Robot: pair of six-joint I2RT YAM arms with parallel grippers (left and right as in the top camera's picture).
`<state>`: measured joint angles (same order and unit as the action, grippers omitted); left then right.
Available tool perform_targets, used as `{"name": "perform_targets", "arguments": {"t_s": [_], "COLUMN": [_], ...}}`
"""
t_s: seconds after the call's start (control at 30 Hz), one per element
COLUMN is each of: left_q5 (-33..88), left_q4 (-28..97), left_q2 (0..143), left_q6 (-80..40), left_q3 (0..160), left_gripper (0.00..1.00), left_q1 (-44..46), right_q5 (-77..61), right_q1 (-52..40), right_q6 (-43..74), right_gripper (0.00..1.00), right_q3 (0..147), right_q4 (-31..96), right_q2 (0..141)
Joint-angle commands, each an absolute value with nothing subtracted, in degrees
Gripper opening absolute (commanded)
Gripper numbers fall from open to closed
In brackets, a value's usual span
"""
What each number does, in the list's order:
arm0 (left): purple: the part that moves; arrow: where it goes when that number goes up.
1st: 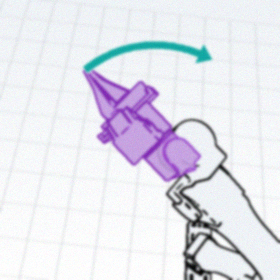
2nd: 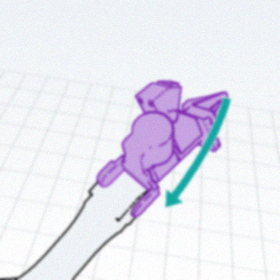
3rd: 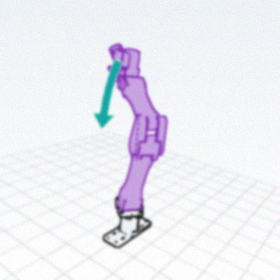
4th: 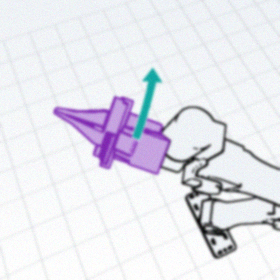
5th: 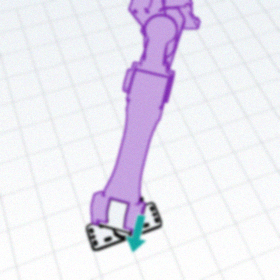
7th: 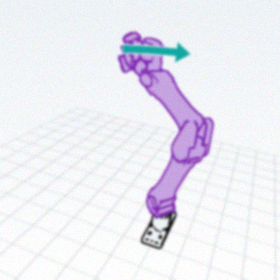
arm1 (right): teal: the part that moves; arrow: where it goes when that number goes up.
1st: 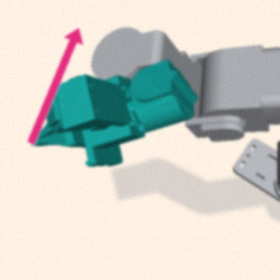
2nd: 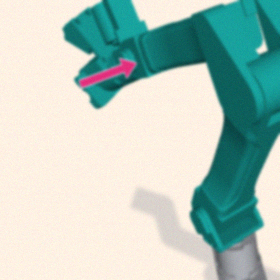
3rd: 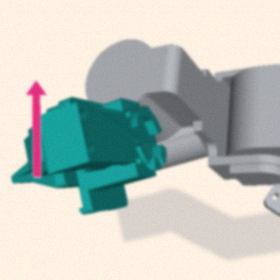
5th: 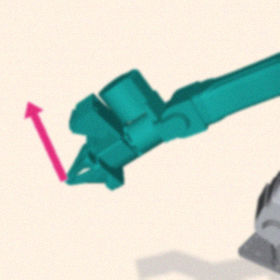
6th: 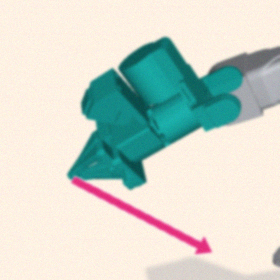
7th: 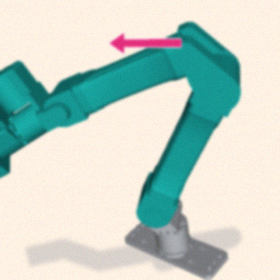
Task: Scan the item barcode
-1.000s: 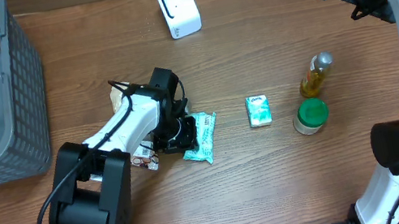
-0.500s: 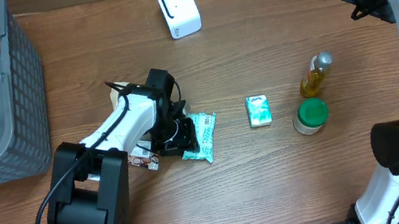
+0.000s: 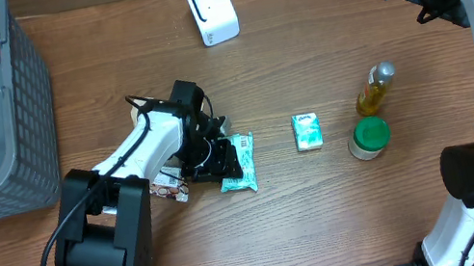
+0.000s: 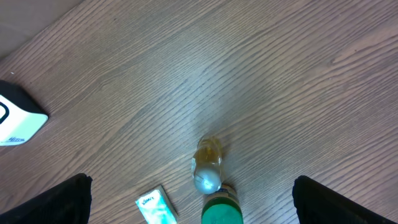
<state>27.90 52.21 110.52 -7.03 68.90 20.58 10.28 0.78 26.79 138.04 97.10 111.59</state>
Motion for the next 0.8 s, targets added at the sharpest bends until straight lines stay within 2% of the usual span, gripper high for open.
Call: {"name": "perform_targets", "arguments": {"t_s": [0.0,0.5,0.67,0.77], "left_q5": [29.4,25.1,26.1,28.2], "left_q4": [52.0,51.1,47.2,44.2], "left_q2": [110.2,110.4,110.4,110.4], "left_q6": [-6.9,-11.6,-12.9,-13.5], "left_q3": [69.5,68.8,65.6,62.7], "left_gripper": [0.50,0.52,0.58,0.58], "left_q1": [20.3,20.3,20.3,20.3], "right_q5": [10.0,10.0,10.0,10.0], "right_q1": [1.0,1.0,1.0,1.0], "right_q6": [26.6,26.6,26.6,26.6], "right_gripper": [1.00,1.00,1.00,1.00], "right_q3": [138.8,138.8,138.8,138.8], "right_q4": [97.0,97.0,97.0,97.0], "right_q2": [110.6,110.6,110.6,110.6]}}
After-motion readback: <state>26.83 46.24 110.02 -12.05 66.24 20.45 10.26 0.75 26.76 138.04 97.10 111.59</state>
